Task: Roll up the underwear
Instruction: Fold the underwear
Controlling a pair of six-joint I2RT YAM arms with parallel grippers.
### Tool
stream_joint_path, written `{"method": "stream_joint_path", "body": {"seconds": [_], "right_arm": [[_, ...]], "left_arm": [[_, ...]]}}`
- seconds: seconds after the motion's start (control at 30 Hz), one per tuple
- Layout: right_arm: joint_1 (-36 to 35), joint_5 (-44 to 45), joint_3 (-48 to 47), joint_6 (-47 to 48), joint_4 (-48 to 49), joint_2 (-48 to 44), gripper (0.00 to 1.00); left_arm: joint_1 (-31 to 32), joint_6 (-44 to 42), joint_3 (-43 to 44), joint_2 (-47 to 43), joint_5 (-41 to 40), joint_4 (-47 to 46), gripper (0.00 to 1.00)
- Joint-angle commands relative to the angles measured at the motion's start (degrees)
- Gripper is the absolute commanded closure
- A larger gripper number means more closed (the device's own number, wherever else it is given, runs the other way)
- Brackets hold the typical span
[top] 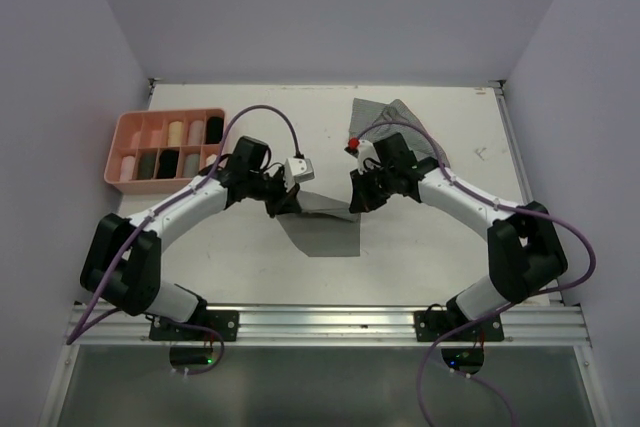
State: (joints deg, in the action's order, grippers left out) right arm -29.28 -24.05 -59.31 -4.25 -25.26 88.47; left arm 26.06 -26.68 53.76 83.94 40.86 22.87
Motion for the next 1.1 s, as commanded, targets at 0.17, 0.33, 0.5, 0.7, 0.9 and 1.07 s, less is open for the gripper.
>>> {"method": "stream_joint_path", "body": {"seconds": [0.17,0.33,0.5,0.7,0.9,1.07], "right_arm": [[-0.25,1.55,2.35,2.93,-1.81,-2.33,1.00],[-0.60,1.03,2.71,3.81,-3.04,-1.72,1.00],[-1.39,0.41,2.44,5.83,-4.27,-1.02,1.00],[-2.36,1.29,3.50,6.97,-5.68,-1.80,1.00],[-2.98,1.90,5.52,7.85,-6.56,-4.08,1.00],[-3.15,2.69,5.87,8.38,-6.65,-5.32,1.00]], "left_arm": [[0.39,-0.05,-4.62,-3.00,0.01,1.12,1.00],[1.18,1.19,-7.00,-2.12,-0.87,-0.81,1.00],[2.23,1.45,-8.23,-1.15,-0.43,-1.08,1.00],[3.64,1.01,-8.49,-0.62,0.01,-0.90,1.00],[4.87,0.66,-8.67,0.35,0.45,-0.64,1.00],[6.10,0.31,-8.84,0.96,0.97,-0.46,1.00]]}}
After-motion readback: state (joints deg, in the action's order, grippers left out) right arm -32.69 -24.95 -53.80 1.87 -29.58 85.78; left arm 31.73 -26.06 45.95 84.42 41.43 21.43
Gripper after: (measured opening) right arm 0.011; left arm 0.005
